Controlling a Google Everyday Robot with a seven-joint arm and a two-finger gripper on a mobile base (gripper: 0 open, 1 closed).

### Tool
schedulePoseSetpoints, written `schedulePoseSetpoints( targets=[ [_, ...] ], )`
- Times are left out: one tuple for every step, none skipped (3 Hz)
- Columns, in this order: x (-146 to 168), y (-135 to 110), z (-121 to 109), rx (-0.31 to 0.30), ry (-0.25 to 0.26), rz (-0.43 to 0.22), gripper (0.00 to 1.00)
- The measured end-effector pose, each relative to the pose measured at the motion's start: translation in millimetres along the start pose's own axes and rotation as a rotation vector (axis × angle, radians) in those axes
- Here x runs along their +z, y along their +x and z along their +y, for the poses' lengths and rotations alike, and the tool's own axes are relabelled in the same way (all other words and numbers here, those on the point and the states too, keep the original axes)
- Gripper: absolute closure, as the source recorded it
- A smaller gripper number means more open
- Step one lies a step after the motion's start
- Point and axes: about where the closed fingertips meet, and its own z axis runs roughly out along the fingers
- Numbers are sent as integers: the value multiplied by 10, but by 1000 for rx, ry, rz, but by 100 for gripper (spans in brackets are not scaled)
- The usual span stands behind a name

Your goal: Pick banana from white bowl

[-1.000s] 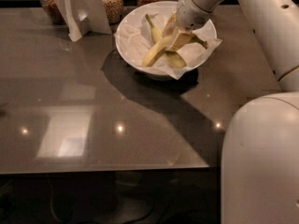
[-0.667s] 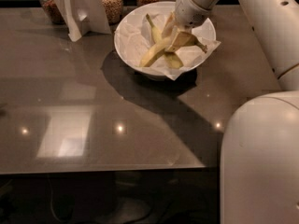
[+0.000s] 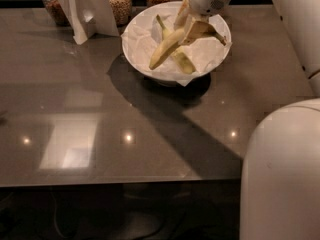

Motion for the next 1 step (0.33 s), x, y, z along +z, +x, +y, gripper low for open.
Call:
schedulePoseSetpoints(
  targets=[
    [-249, -46, 0, -12, 27, 7, 100]
  ],
)
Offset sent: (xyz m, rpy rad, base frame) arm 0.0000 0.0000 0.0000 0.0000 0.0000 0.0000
